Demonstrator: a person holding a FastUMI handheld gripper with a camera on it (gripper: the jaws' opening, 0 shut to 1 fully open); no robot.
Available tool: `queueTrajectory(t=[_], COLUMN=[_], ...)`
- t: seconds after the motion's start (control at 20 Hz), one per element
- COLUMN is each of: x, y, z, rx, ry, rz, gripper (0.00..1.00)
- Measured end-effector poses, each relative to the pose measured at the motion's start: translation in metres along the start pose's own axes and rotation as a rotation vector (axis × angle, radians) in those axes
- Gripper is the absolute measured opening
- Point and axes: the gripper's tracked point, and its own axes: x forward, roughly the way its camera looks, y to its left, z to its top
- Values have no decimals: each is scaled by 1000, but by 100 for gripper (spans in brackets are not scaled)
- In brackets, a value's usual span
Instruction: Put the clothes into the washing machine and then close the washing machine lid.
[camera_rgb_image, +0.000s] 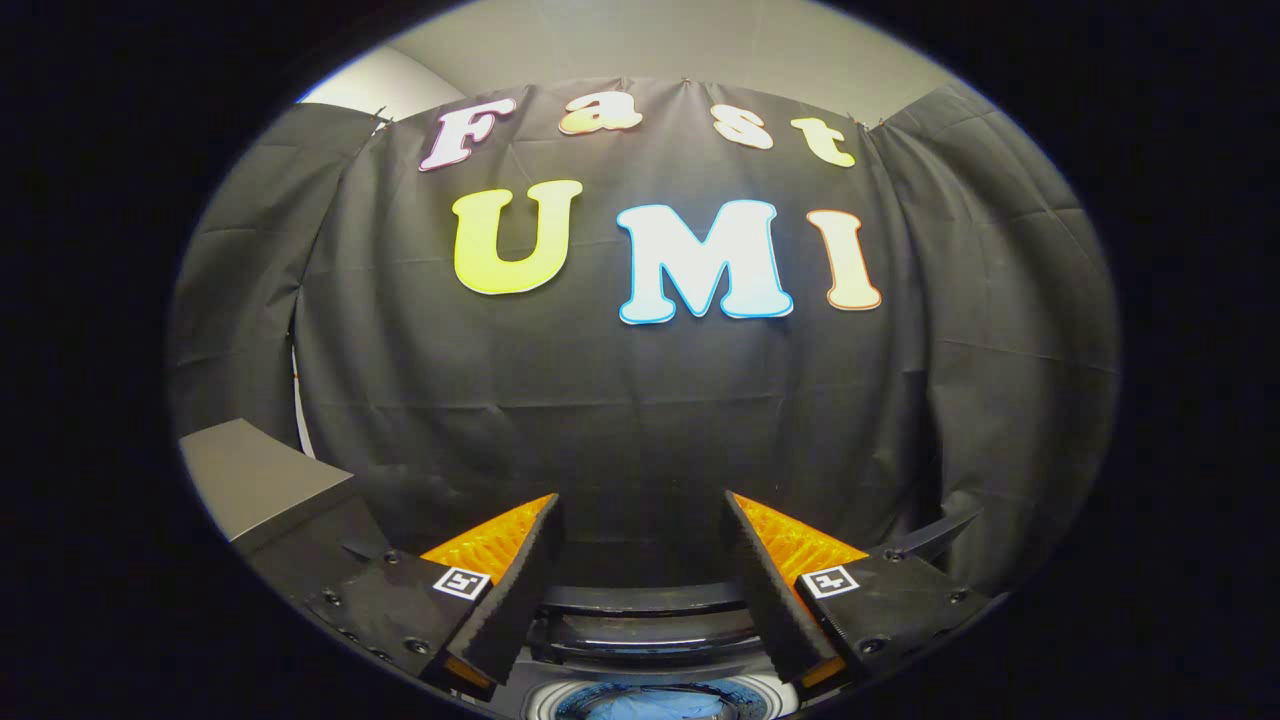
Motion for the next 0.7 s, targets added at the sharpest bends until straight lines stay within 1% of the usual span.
queueTrajectory(t=[0.4,0.7], x=[-30,-50], y=[0,0], z=[-9,-19], rx=[-3,-7], ry=[-26,-12], rz=[-4,-5], gripper=[97,97])
